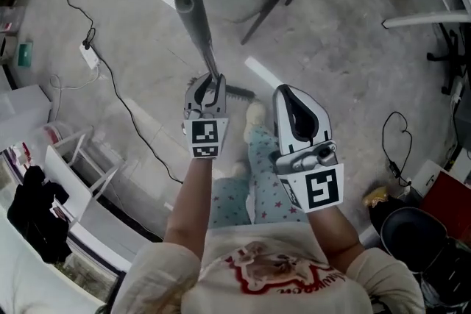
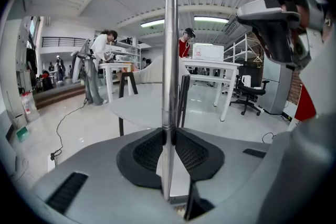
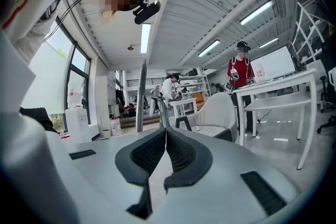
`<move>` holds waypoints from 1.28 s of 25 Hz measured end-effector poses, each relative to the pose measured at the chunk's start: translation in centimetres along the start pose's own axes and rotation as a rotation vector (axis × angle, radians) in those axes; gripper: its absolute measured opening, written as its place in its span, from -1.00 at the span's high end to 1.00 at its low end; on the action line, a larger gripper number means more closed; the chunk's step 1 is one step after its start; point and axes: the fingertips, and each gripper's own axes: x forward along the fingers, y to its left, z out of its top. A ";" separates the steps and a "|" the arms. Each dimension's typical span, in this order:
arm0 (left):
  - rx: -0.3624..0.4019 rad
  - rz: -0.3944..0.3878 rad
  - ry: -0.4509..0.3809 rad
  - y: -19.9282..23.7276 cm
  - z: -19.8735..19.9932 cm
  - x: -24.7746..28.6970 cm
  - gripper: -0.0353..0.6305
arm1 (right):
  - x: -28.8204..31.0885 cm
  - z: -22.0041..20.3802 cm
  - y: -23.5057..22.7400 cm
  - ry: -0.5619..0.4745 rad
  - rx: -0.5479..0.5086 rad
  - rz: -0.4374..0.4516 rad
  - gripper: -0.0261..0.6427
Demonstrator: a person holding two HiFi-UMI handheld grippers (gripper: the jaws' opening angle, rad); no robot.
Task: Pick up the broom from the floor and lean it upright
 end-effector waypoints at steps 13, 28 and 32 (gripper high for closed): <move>-0.005 -0.070 0.074 2.8 -7.8 12.8 0.64 | 9.1 -6.9 -6.5 0.051 0.054 -0.065 0.84; 0.040 -0.237 0.096 5.0 -9.0 20.5 0.61 | 12.4 -10.7 -6.9 0.097 0.106 -0.140 0.84; 0.109 -0.296 0.123 4.6 -8.5 22.2 0.59 | 12.8 -10.2 -7.4 0.095 0.113 -0.154 0.84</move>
